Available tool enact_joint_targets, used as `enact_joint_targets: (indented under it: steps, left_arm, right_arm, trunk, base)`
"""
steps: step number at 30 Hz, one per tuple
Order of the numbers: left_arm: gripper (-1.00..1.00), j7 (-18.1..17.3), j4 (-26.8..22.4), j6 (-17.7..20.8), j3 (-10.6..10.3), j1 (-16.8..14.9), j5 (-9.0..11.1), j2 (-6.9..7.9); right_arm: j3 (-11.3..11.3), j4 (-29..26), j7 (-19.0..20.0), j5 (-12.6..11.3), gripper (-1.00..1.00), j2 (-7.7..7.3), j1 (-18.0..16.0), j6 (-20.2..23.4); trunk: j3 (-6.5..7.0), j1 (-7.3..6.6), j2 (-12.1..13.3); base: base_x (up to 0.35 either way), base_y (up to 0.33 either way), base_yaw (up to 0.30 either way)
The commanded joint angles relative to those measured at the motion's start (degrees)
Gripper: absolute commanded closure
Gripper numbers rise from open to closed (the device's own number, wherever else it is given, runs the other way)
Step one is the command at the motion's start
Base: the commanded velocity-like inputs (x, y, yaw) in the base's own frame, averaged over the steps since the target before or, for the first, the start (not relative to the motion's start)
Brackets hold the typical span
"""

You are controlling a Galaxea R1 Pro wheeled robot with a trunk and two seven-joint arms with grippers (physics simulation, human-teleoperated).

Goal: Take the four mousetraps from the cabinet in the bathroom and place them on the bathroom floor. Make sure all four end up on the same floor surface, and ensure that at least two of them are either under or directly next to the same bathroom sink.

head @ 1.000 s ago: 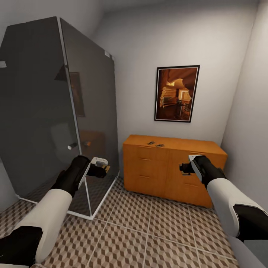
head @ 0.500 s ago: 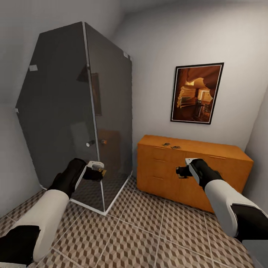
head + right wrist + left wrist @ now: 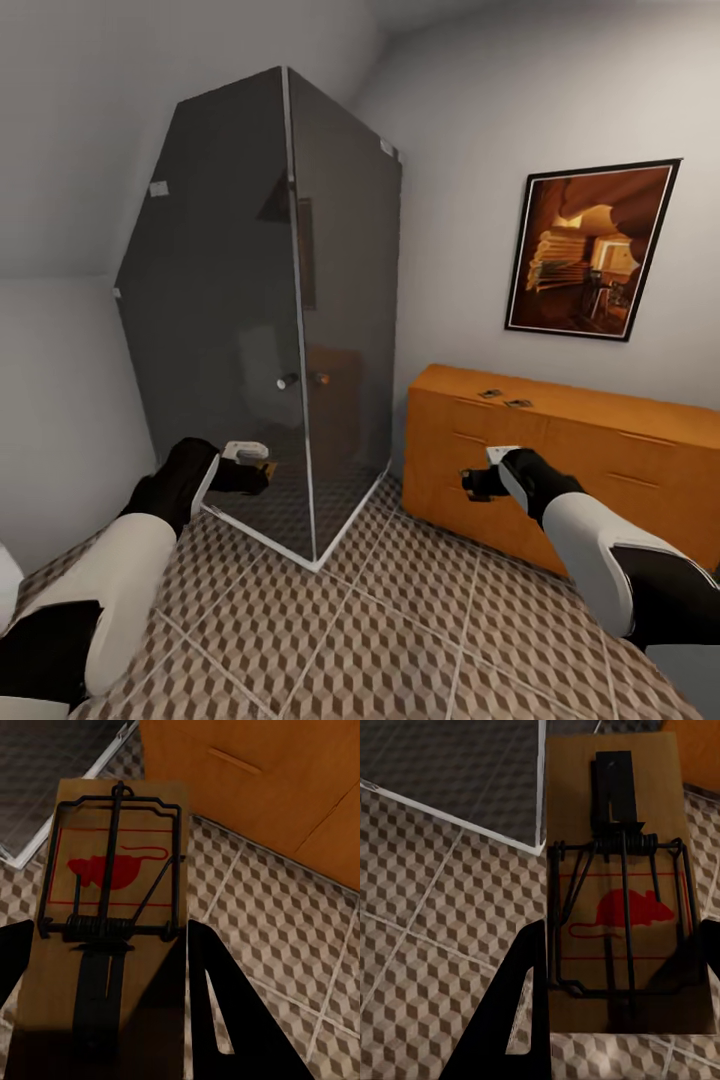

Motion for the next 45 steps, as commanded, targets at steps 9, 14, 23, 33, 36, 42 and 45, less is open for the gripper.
enact_joint_targets:
  steps: [9,14,23,33,36,42,45]
  left_arm:
    - [1.00,-0.54,0.14,-0.43,0.21,-0.03,-0.64,0.19]
    - [1.00,-0.47,0.31,-0.48,0.26,0.01,-0.55,0.13]
    - [1.00,-0.36,3.59,-3.05,0.37,0.02,-0.51,0.12]
    - [1.00,-0.41,9.57,-6.22,0.45,0.02,3.85,0.16]
    - [1.00,-0.33,13.57,-10.74,0.45,0.02,4.56,0.32]
    - [1.00,-0.51,16.72,-15.38,0.39,0.02,4.79,0.38]
    - [1.00,-0.57,16.98,-15.36,0.39,0.02,4.82,0.36]
  right_arm:
    - [-0.54,1.19,1.04,0.09,1.00,-0.21,-0.02,-0.88]
    - [-0.54,1.24,0.94,-0.01,1.00,-0.17,-0.02,-1.07]
    - [-0.60,1.21,1.07,-0.02,1.00,-0.31,-0.02,-2.20]
    - [-0.63,1.21,2.78,-0.09,1.00,-0.62,-0.02,-2.37]
    - [-0.63,1.25,2.84,-0.12,1.00,-0.57,-0.02,-2.51]
    - [-0.63,1.97,2.88,-0.09,1.00,-0.32,-0.02,-3.35]
    - [-0.63,3.86,2.82,0.20,1.00,-0.26,-0.02,-3.64]
  trunk:
    - [-0.08,0.01,-0.05]
    - [-0.08,0.01,-0.05]
    - [-0.08,0.01,-0.05]
    - [-0.08,0.01,-0.05]
    - [-0.08,0.01,-0.05]
    - [-0.08,0.01,-0.05]
    - [-0.08,0.01,-0.05]
  base:
    - [0.000,0.000,0.145]
    - [0.000,0.000,0.008]
    - [0.000,0.000,0.001]
    - [0.000,0.000,0.000]
    - [0.000,0.000,0.048]
    - [0.000,0.000,0.220]
    - [0.000,0.000,0.262]
